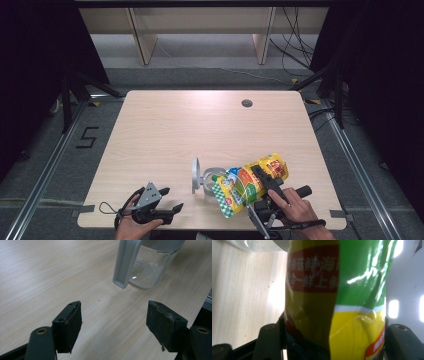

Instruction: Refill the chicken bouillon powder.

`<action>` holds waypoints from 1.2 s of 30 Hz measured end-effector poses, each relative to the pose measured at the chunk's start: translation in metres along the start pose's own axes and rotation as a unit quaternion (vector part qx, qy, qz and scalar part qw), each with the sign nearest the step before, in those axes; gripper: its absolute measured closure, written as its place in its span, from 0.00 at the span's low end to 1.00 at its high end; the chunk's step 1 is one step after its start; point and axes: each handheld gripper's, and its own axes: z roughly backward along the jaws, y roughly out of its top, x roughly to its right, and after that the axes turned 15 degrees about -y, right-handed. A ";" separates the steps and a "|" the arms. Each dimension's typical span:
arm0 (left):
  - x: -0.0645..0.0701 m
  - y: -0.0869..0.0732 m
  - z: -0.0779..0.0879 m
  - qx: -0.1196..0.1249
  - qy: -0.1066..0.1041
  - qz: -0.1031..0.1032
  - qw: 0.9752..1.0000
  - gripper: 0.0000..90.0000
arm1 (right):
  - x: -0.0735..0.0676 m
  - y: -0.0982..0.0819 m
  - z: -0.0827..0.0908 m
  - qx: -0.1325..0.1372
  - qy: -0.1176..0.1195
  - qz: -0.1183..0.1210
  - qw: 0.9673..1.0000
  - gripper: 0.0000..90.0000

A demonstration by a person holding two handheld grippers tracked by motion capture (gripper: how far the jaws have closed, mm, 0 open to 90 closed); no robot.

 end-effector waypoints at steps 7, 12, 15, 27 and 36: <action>0.001 0.001 0.000 0.002 0.001 -0.003 1.000 0.31 | 0.000 -0.001 -0.001 -0.001 0.006 0.000 1.000 0.46; 0.000 0.001 0.001 -0.013 0.001 -0.011 1.000 0.31 | 0.006 -0.002 -0.005 0.018 0.007 0.035 0.999 0.46; -0.001 0.001 0.001 -0.009 -0.002 -0.008 1.000 0.31 | 0.008 -0.002 -0.006 0.023 0.009 0.046 0.999 0.46; -0.001 0.001 0.001 -0.014 0.001 -0.012 1.000 0.31 | 0.018 0.002 -0.013 0.043 0.010 0.096 0.994 0.48; -0.001 0.001 0.000 -0.009 -0.001 -0.008 1.000 0.31 | 0.025 0.001 -0.016 0.044 0.002 0.111 0.993 0.48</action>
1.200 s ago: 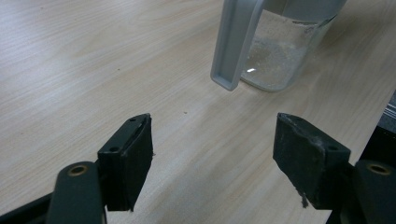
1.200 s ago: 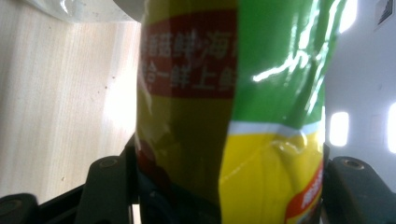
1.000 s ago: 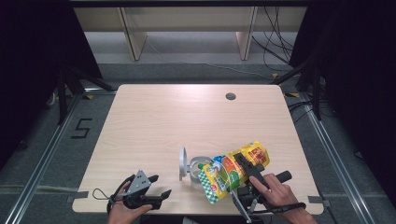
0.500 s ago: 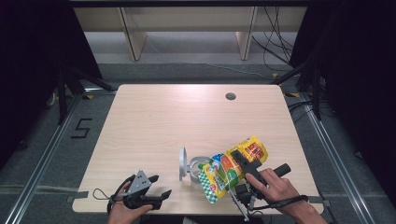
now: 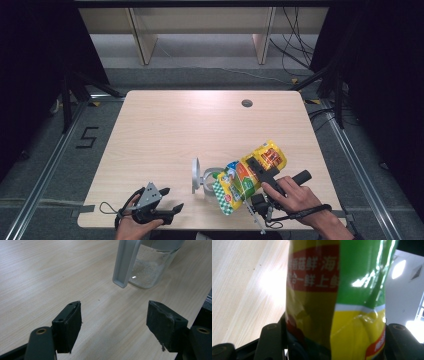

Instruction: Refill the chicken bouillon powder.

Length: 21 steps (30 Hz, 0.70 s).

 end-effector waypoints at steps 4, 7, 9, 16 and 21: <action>0.000 0.000 0.000 -0.002 0.002 -0.003 1.000 0.31 | -0.002 0.002 0.001 -0.008 0.016 0.000 1.000 0.48; 0.000 0.000 0.001 -0.003 0.001 -0.003 1.000 0.31 | -0.003 0.003 0.001 -0.004 0.020 0.004 1.000 0.48; 0.001 -0.001 -0.001 0.005 -0.001 0.014 1.000 0.31 | -0.002 0.003 -0.001 0.004 0.019 0.009 1.000 0.48; 0.001 -0.001 -0.001 0.002 0.001 0.009 1.000 0.31 | -0.004 0.005 -0.002 0.003 0.025 -0.003 1.000 0.48; 0.001 -0.001 -0.001 0.003 0.001 0.009 1.000 0.31 | -0.002 0.006 -0.003 0.001 0.031 0.003 1.000 0.48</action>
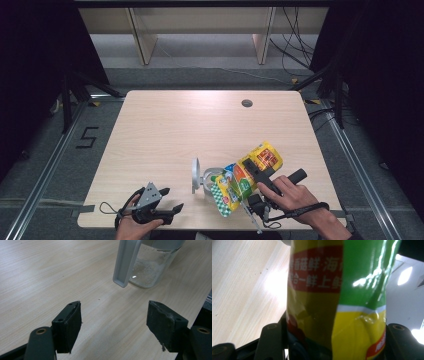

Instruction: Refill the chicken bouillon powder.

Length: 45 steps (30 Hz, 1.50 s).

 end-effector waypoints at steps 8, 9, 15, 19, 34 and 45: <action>0.000 0.000 0.000 0.003 -0.001 0.006 1.000 0.31 | 0.005 -0.001 -0.001 -0.003 0.006 0.014 1.000 0.48; 0.000 0.000 0.000 0.003 -0.001 0.005 1.000 0.31 | 0.006 -0.001 -0.001 -0.002 0.003 0.019 1.000 0.48; 0.000 0.000 0.000 -0.001 0.000 -0.001 1.000 0.31 | 0.007 -0.002 -0.001 0.001 0.003 0.022 1.000 0.48; 0.000 0.000 0.000 -0.001 0.000 0.000 1.000 0.31 | 0.010 -0.003 -0.003 0.009 0.000 0.040 0.999 0.48; -0.001 0.001 0.001 -0.005 0.004 -0.013 1.000 0.31 | 0.009 -0.002 -0.002 0.001 -0.007 0.062 0.998 0.48; -0.001 0.001 0.001 -0.003 0.006 -0.014 1.000 0.31 | 0.011 -0.001 0.000 0.005 -0.002 0.057 0.998 0.50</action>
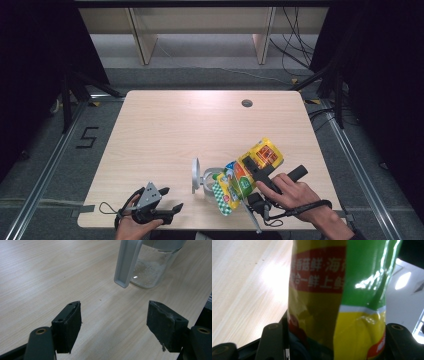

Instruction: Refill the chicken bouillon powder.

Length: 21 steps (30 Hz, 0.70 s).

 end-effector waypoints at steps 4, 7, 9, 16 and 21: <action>0.000 0.000 0.000 -0.001 -0.001 0.002 1.000 0.31 | -0.002 0.000 0.000 0.002 0.004 -0.001 1.000 0.50; 0.001 -0.001 -0.001 0.007 -0.001 0.018 1.000 0.31 | -0.003 0.000 0.000 0.003 -0.001 -0.002 1.000 0.50; 0.001 -0.001 -0.001 0.003 -0.002 0.012 1.000 0.31 | -0.003 0.000 0.001 0.004 0.004 -0.001 1.000 0.50; 0.001 -0.001 -0.001 0.004 -0.002 0.015 1.000 0.31 | -0.002 0.000 0.001 0.002 0.004 0.002 1.000 0.50; 0.001 -0.001 -0.001 0.003 0.000 0.013 1.000 0.31 | -0.002 0.000 -0.001 0.004 0.006 -0.003 1.000 0.51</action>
